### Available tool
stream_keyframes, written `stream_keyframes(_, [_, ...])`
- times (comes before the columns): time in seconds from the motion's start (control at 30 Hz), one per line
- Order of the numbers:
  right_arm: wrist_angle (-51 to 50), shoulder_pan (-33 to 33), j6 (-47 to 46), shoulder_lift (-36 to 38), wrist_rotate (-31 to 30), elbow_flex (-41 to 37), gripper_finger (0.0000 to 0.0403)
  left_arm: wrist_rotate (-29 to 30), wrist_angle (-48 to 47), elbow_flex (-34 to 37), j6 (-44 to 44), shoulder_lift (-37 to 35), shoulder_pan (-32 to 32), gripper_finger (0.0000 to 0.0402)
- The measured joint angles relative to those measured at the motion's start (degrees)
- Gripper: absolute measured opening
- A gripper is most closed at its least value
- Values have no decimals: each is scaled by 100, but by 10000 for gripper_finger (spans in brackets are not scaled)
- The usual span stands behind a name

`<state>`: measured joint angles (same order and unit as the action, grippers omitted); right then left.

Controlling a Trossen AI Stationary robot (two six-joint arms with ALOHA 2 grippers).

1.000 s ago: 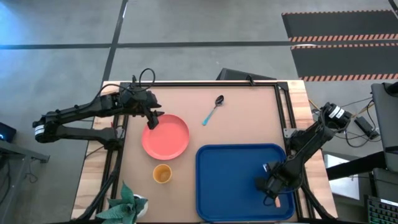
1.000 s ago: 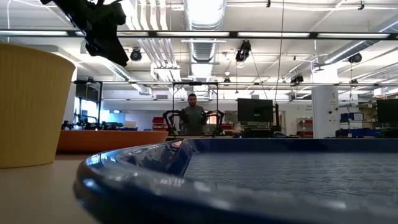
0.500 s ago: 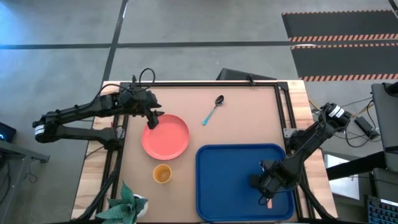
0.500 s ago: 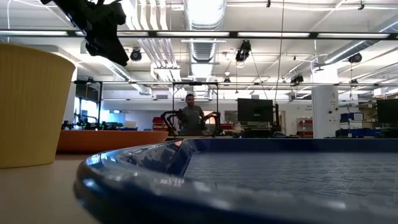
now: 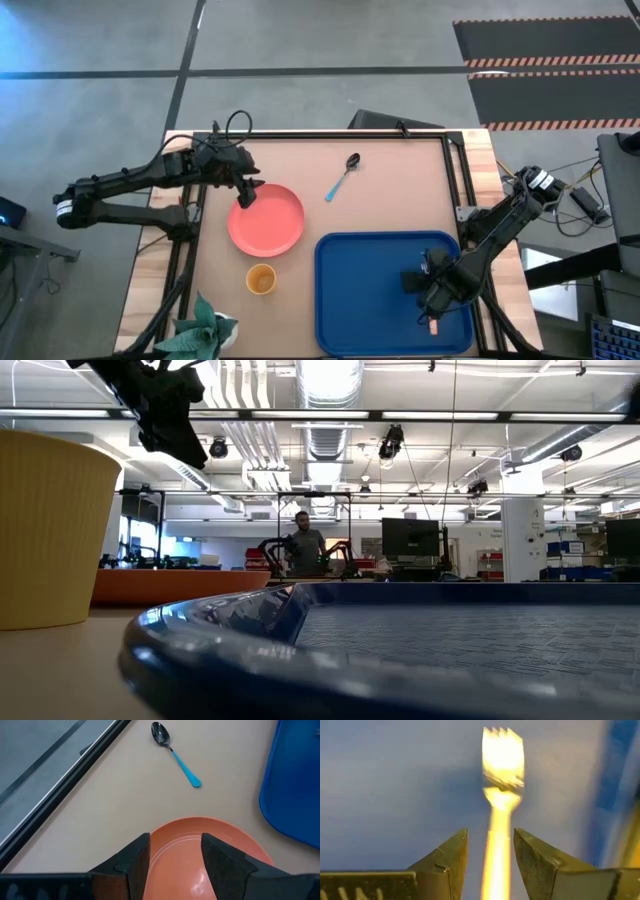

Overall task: Pick and place plate/cup/fork/spoon on tray
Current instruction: Put the orange plate on the blue tray

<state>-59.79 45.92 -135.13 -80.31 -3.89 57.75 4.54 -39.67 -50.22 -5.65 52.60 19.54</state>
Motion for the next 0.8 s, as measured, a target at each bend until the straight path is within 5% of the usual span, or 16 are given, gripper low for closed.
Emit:
stream_keyframes(0.2, [0, -291, 612, 0, -2505, 461, 139, 6, 1, 0, 52, 161, 2, 160])
stream_keyframes(0.3, [-33, -457, 1230, 0, -3278, 731, 137, 206, -40, 2, 352, 333, -1, 160])
stream_keyframes(0.6, [-31, -1034, 3591, 2, -4010, 1761, 137, 406, -34, -11, 496, 1439, 260, 189])
stream_keyframes(0.8, [-25, -1304, 5072, 2, -4131, 2465, 137, -79, -36, -130, 574, 2240, 338, 206])
